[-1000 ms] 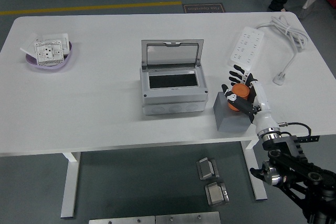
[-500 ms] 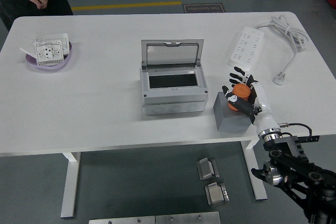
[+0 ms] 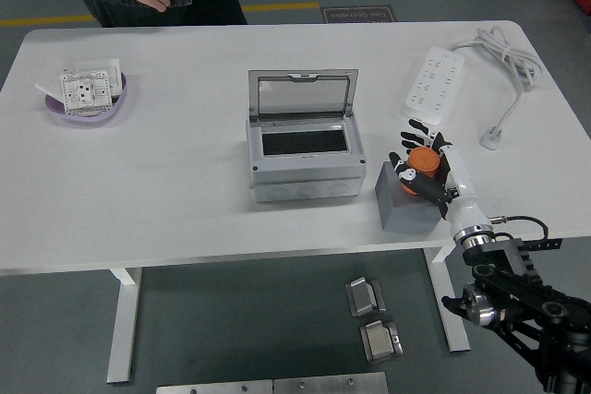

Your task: Pick up the cylinder from the cube,place it in the box,flap close box

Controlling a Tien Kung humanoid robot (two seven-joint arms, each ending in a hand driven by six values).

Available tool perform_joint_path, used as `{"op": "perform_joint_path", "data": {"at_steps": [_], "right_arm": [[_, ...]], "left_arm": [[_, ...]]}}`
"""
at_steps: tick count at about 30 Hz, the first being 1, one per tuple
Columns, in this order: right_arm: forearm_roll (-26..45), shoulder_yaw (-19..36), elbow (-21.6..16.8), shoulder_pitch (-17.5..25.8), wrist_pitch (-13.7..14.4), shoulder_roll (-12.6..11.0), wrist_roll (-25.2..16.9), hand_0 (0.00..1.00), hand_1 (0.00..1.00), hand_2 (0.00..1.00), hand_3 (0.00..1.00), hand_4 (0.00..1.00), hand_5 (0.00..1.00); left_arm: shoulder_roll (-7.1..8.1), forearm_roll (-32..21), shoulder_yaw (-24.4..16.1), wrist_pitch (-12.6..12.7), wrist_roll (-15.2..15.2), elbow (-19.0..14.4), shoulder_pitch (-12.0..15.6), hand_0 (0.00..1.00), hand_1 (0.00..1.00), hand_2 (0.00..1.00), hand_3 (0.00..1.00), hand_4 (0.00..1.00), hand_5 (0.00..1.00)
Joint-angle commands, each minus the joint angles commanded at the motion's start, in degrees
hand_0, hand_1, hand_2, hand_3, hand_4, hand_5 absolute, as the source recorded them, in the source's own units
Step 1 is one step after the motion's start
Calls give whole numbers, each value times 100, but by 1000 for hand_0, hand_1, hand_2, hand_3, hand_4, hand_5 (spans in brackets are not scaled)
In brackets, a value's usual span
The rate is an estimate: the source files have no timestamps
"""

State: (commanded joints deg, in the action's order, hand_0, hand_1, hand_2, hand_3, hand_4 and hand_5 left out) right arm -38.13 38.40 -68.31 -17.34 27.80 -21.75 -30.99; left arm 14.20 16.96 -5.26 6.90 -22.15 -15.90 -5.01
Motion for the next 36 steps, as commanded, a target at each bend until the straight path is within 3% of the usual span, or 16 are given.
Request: {"op": "perform_joint_path", "data": {"at_steps": [1,6,7,12,13,24,25,36], "right_arm": [[0,-9,-1,0,2,-1,12,733,695,623,678,113,112],[-51,-30,-28,21,46,6,138,733,695,623,678,113,112],[-61,-29,-33,22,59,6,155,656,593,553,588,2,76],[-116,-10,-55,33,134,5,228,656,593,553,588,2,76],[-125,-9,-58,35,148,5,237,595,522,490,383,2,2],[-187,138,-45,40,219,-10,242,607,519,494,320,2,2],[-196,162,-47,37,222,-14,241,608,495,426,247,2,2],[-342,354,-122,-162,228,-84,315,612,494,429,246,2,2]], "left_arm": [[7,2,5,4,4,-1,-3,701,689,630,639,564,378],[26,-3,32,20,22,-2,5,701,689,630,639,564,378],[25,1,27,24,27,-3,6,700,688,624,638,563,376],[8,19,-8,46,55,-4,13,700,688,624,638,563,376],[6,22,-14,49,60,-5,15,698,688,623,636,561,375],[-26,39,-47,102,121,-3,36,697,685,620,635,560,375],[-29,38,-46,105,124,-3,38,696,685,620,633,560,375],[-40,-4,26,128,142,4,70,695,684,618,633,559,375]]}}
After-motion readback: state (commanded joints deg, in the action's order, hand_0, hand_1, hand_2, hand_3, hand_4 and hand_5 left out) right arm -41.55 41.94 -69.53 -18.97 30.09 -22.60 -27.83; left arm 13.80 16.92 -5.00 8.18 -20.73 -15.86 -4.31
